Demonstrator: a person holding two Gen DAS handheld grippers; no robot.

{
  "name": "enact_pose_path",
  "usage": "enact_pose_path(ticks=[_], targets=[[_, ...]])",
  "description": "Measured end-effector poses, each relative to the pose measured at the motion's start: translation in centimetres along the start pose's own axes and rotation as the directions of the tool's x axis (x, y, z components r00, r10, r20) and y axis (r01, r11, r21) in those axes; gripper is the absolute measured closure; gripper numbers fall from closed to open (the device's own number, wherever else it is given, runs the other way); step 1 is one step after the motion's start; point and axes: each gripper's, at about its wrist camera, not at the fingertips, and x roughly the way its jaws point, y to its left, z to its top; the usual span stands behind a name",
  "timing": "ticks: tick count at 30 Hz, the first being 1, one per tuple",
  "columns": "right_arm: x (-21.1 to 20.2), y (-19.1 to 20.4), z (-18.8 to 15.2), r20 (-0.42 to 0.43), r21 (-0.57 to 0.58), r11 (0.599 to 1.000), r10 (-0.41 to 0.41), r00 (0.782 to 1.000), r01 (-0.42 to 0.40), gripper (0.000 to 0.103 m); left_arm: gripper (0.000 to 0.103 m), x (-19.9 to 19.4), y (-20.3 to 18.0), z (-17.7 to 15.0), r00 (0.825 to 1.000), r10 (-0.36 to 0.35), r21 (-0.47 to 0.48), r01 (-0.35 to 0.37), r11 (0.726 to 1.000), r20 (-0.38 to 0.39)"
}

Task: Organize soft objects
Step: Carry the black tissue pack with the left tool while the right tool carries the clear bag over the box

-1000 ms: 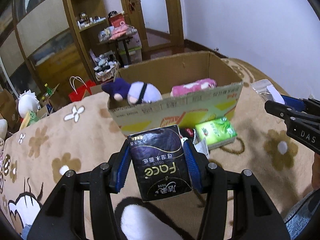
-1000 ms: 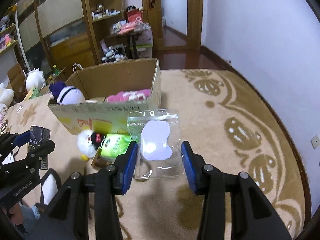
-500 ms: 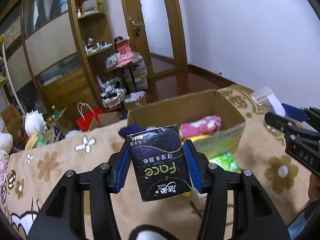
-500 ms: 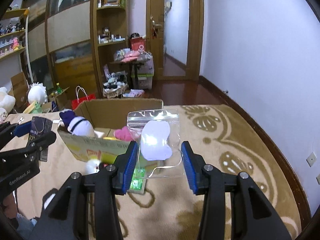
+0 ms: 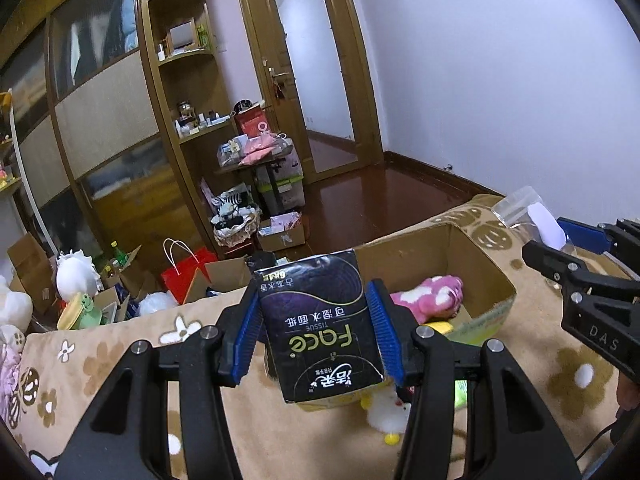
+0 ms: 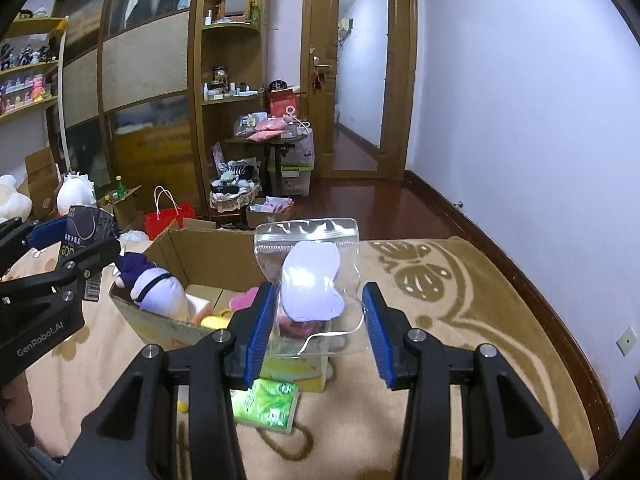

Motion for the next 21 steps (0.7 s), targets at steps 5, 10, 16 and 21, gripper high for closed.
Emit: enact_pose_path(ticks=[5, 10, 16, 21], targets=[[1.0, 0.2, 0.4, 0.006, -0.020, 1.000, 0.008, 1.000, -0.008, 0.056, 0.052, 1.5, 0.3, 0.7, 1.000, 0.003, 0.000, -0.003, 1.000, -0.004], [2.2, 0.2, 0.8, 0.019, -0.028, 0.999, 0.018, 1.000, -0.017, 0.056, 0.052, 2.9, 0.5, 1.1, 1.000, -0.008, -0.009, 0.008, 1.000, -0.014], [3.5, 0.5, 1.1, 0.035, -0.029, 0.998, 0.048, 0.998, -0.047, 0.056, 0.052, 4.4, 1.0, 1.2, 1.000, -0.020, -0.046, 0.019, 0.999, -0.022], [4.7, 0.8, 0.7, 0.027, -0.035, 0.997, 0.070, 0.997, -0.069, 0.056, 0.052, 5.7, 1.7, 1.1, 0.999, -0.028, -0.072, 0.025, 0.997, -0.038]])
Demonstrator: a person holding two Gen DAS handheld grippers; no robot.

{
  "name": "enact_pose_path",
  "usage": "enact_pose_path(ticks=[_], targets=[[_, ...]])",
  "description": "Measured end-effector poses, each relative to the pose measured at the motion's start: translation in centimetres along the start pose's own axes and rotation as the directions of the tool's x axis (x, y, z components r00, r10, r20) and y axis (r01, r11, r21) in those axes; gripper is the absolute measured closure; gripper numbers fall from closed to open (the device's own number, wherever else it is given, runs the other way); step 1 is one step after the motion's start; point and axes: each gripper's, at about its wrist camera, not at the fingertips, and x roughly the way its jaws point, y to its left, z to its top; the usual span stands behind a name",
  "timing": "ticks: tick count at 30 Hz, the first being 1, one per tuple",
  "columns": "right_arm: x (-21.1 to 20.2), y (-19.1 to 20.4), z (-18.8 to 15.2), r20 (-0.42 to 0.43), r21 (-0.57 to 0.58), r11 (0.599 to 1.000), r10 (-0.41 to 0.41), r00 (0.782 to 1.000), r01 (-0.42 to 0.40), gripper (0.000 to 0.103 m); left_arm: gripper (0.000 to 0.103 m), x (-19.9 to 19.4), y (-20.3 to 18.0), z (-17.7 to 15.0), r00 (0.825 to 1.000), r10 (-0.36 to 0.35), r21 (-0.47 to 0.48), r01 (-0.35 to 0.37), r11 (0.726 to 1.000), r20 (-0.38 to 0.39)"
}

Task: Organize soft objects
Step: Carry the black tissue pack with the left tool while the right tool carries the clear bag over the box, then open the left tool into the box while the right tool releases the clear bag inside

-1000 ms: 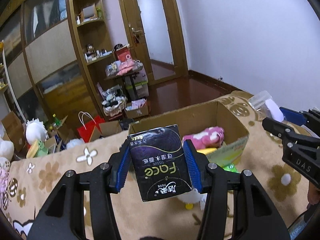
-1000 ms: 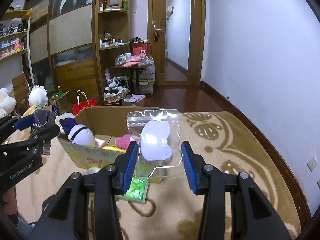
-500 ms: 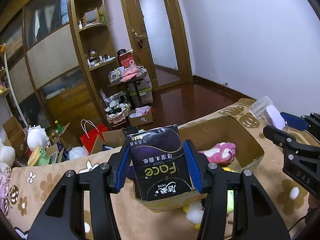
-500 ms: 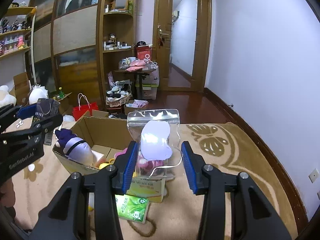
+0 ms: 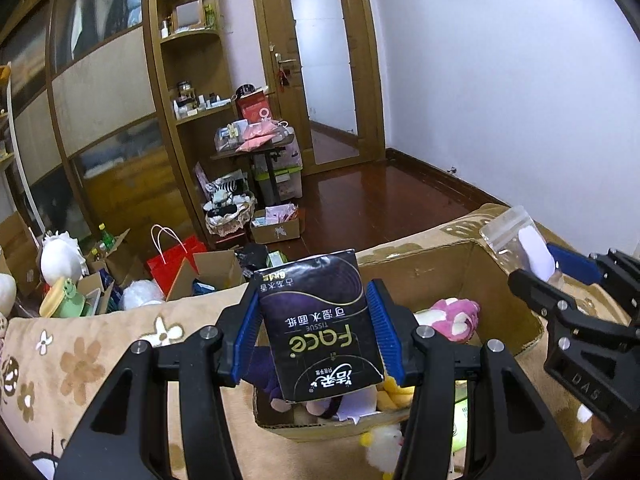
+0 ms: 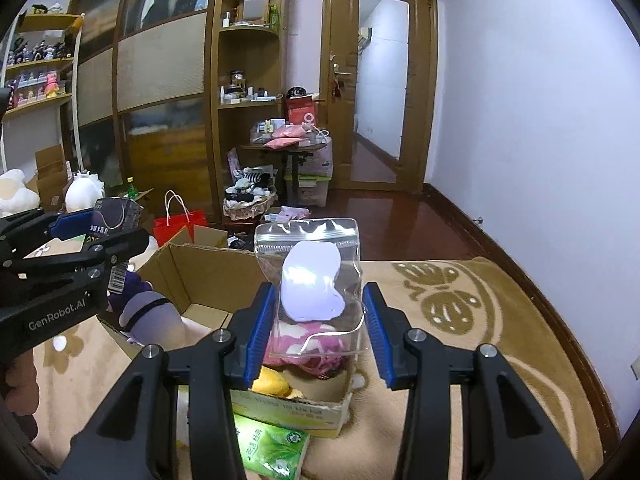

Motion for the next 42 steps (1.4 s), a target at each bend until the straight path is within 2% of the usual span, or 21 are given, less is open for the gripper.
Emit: enact_pose_path(ticks=[9, 17, 29, 35, 39, 42], targets=[[1.2, 0.3, -0.4, -0.013, 0.003, 1.000, 0.025, 1.000, -0.025, 0.056, 0.052, 2.2, 1.0, -0.1, 0.999, -0.011, -0.059, 0.009, 0.998, -0.037], [1.9, 0.4, -0.7, -0.027, 0.005, 0.999, 0.033, 0.999, -0.032, 0.056, 0.052, 3.4, 0.7, -0.6, 0.997, -0.022, -0.055, 0.018, 0.998, -0.079], [2.3, 0.4, -0.9, -0.022, 0.013, 0.999, 0.047, 0.999, -0.047, 0.055, 0.051, 3.6, -0.1, -0.8, 0.994, -0.053, -0.043, 0.049, 0.998, -0.094], [2.5, 0.7, -1.2, -0.039, 0.018, 0.996, 0.083, 0.996, -0.082, 0.053, 0.046, 3.7, 0.6, -0.7, 0.994, -0.044, -0.069, 0.037, 0.997, -0.098], [2.6, 0.7, -1.6, -0.044, 0.023, 0.995, 0.099, 0.994, -0.098, 0.052, 0.038, 3.5, 0.9, -0.7, 0.995, -0.032, -0.074, 0.025, 0.997, -0.095], [2.6, 0.5, -1.7, -0.046, 0.024, 0.995, 0.100, 0.994, -0.099, 0.052, 0.036, 3.2, 1.0, -0.7, 0.996, -0.020, -0.068, 0.014, 0.998, -0.092]])
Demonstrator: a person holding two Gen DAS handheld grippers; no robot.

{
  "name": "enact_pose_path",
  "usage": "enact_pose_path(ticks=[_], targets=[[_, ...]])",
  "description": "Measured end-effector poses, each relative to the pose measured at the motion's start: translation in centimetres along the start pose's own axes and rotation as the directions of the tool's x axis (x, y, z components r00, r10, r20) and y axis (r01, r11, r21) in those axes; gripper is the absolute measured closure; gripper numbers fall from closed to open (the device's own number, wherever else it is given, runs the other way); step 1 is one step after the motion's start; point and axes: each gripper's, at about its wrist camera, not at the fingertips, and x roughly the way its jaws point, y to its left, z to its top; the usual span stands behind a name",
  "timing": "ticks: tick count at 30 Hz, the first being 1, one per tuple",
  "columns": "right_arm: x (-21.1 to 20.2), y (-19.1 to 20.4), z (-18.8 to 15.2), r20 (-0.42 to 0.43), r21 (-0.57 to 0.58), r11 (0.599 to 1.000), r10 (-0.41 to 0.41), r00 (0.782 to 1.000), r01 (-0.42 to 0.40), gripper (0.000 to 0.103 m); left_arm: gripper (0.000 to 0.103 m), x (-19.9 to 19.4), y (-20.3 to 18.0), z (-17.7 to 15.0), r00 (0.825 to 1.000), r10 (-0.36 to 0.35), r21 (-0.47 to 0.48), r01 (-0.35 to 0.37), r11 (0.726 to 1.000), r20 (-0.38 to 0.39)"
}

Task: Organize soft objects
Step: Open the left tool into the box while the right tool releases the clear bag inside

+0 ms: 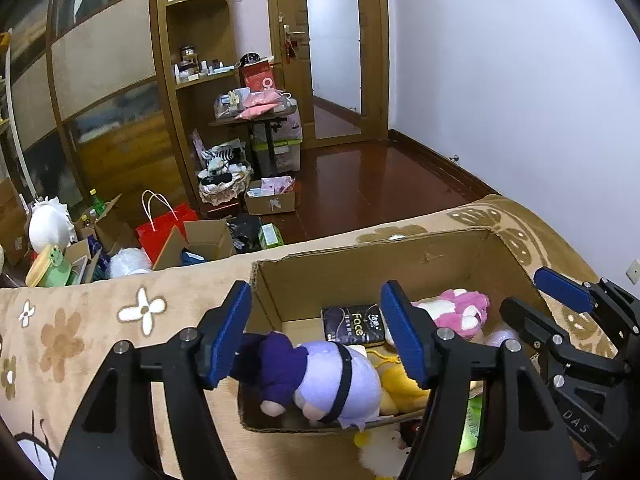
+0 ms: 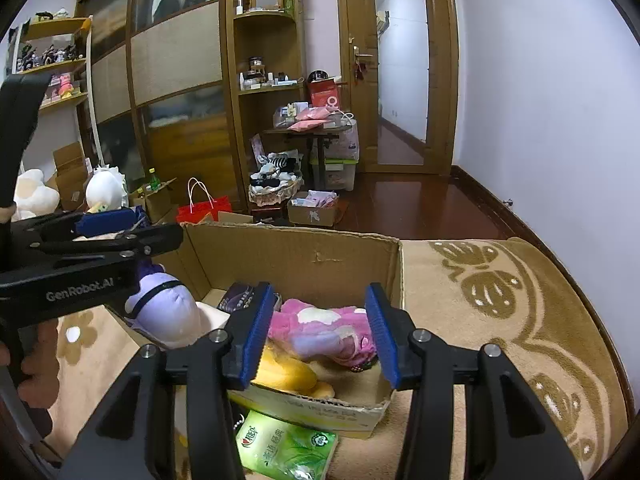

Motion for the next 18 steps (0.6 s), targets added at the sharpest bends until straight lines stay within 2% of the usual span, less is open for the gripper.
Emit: enact_pose_path(ticks=[3, 8, 15, 18], targets=[[-0.2, -0.3, 0.0, -0.003, 0.013, 1.000, -0.002, 1.000, 0.002, 0.050, 0.029, -0.4, 0.1, 0.0, 1.000, 0.004, -0.005, -0.004, 1.000, -0.002], [-1.0, -0.5, -0.1, -0.003, 0.029, 0.999, -0.014, 1.000, 0.014, 0.034, 0.023, -1.3, -0.1, -0.5, 1.000, 0.020, 0.002, -0.020, 1.000, -0.001], [-2.8, 0.4, -0.2, 0.001, 0.018, 1.000, -0.012, 1.000, 0.012, 0.010, 0.007, -3.6, -0.2, -1.3, 1.000, 0.029, -0.002, -0.029, 1.000, -0.004], [-3.6, 1.0, -0.4, 0.001, 0.007, 1.000, -0.014, 1.000, 0.014, 0.001, 0.005, -4.7, 0.1, -1.7, 1.000, 0.027, -0.023, -0.028, 0.999, -0.010]])
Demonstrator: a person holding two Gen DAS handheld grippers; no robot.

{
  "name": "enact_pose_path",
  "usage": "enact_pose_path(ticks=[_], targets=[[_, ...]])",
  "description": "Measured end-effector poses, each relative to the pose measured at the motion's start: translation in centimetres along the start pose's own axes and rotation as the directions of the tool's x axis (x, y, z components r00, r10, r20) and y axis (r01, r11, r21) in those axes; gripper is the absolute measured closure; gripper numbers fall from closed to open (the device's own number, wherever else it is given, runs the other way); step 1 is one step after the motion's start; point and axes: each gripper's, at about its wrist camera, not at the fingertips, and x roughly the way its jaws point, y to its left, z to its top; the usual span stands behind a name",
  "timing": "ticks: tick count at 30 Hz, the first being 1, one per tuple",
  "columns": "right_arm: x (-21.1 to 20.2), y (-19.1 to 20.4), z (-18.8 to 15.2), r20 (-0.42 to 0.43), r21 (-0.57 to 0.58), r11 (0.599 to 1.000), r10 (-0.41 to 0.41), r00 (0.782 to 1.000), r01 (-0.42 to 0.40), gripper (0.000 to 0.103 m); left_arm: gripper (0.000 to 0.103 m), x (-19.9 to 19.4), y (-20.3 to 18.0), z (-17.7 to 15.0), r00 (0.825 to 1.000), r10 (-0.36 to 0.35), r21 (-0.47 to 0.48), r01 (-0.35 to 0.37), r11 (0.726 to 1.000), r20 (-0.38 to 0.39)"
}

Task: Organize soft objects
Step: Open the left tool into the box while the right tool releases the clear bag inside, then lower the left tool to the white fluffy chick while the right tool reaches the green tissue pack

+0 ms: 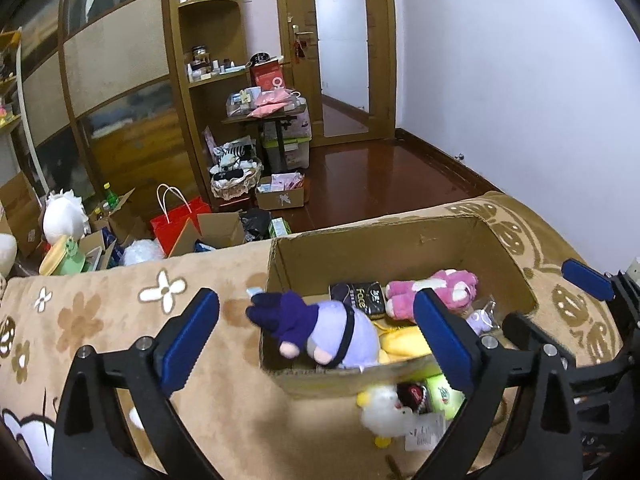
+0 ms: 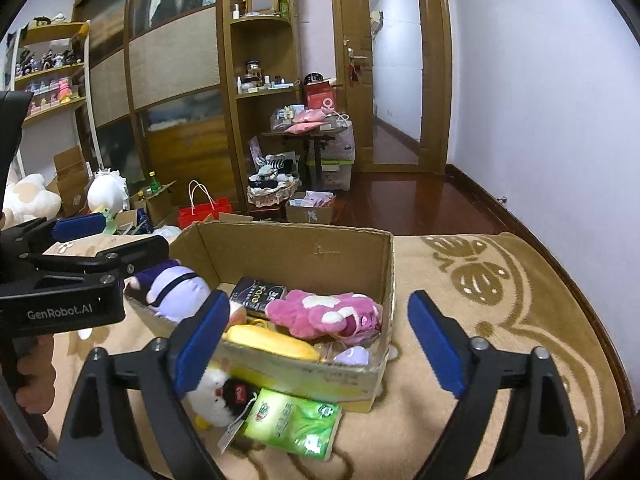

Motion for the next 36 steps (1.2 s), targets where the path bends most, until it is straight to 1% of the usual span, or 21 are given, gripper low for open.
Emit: enact_pose_path(ticks=[1, 9, 15, 22, 28, 33, 36], targets=[[-0.2, 0.1, -0.1, 0.000, -0.003, 1.000, 0.000, 1.000, 0.000, 0.000, 0.005, -0.3, 0.1, -0.1, 1.000, 0.000, -0.005, 0.000, 1.000, -0.002], [-2.6, 1.0, -0.7, -0.002, -0.017, 1.000, -0.009, 1.000, 0.009, 0.000, 0.003, -2.7, 1.2, -1.3, 1.000, -0.009, -0.025, 0.008, 1.000, -0.019], [-3.7, 1.4, -1.4, -0.014, -0.022, 1.000, -0.010, 1.000, 0.010, 0.000, 0.003, -3.5, 1.3, -2.0, 0.997, -0.031, -0.017, 0.030, 0.999, -0.065], [-4.1, 1.8, -2.1, -0.021, -0.040, 0.998, -0.043, 0.999, 0.042, 0.000, 0.003, -4.0, 1.5, -3.0, 0.996, -0.017, -0.021, 0.015, 1.000, -0.089], [-3.7, 2.0, -2.7, -0.043, -0.057, 0.997, -0.055, 0.998, 0.052, 0.000, 0.003, -3.3, 1.4, -3.9, 0.993, -0.008, -0.023, 0.006, 1.000, -0.119], [-2.6, 1.8, -3.6, -0.074, -0.064, 0.996, -0.070, 0.995, 0.065, 0.000, 0.003, -1.7, 1.3, -4.6, 0.988, -0.014, -0.022, 0.010, 1.000, -0.152], [-1.7, 1.6, -4.1, -0.097, -0.062, 0.996, -0.074, 0.993, 0.068, 0.000, 0.003, -0.4, 1.4, -5.1, 0.983, -0.026, -0.033, 0.020, 0.999, -0.184]])
